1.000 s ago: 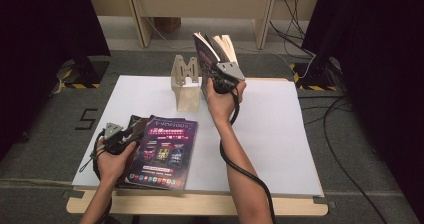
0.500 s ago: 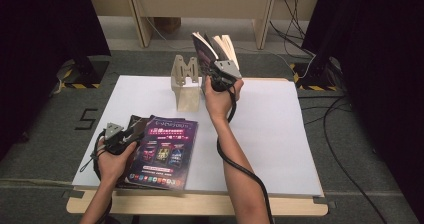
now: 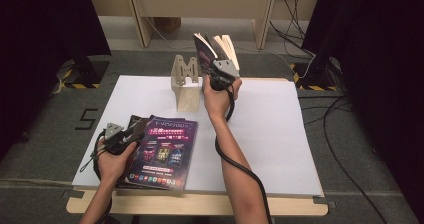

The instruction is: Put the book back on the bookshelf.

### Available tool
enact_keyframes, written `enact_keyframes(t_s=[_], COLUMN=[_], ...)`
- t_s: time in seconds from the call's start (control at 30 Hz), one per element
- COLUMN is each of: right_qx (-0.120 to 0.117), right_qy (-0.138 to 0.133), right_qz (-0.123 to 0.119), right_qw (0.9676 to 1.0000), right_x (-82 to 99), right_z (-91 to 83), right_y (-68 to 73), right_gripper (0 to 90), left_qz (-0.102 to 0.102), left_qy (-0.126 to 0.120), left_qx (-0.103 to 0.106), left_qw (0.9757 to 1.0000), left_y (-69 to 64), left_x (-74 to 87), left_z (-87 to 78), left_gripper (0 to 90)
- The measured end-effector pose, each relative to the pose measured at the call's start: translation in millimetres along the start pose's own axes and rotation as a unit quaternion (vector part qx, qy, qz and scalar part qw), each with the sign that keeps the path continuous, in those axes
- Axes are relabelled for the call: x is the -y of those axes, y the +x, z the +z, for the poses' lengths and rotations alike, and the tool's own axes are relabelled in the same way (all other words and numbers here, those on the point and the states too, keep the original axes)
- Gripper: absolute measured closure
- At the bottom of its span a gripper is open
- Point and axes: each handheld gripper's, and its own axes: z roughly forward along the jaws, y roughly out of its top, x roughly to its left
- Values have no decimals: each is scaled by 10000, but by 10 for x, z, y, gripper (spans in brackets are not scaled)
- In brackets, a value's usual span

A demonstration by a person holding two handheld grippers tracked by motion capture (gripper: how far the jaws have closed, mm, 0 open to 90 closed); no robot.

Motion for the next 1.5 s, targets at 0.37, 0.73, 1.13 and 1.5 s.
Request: enact_keyframes(t_s=[0.37, 0.73, 1.13, 1.5], right_qx=[32, 83, 72, 22], right_qy=[51, 361, 558, 696], right_qz=[-49, -91, -52, -60], right_qw=[10000, 9993, 9984, 9976], right_x=[14, 9, 22, -15], right_z=[-17, -85, -154, -167], right_y=[15, -25, -31, -46], right_gripper=[844, 833, 806, 837], left_qz=[14, 31, 48, 60], left_qy=[7, 21, 33, 40], left_qx=[13, 40, 40, 43], left_qw=[10000, 10000, 10000, 10000], left_y=[-10, -32, -33, -35], left_x=[3, 4, 3, 7], left_z=[2, 11, 7, 13], left_gripper=[485, 485, 484, 484])
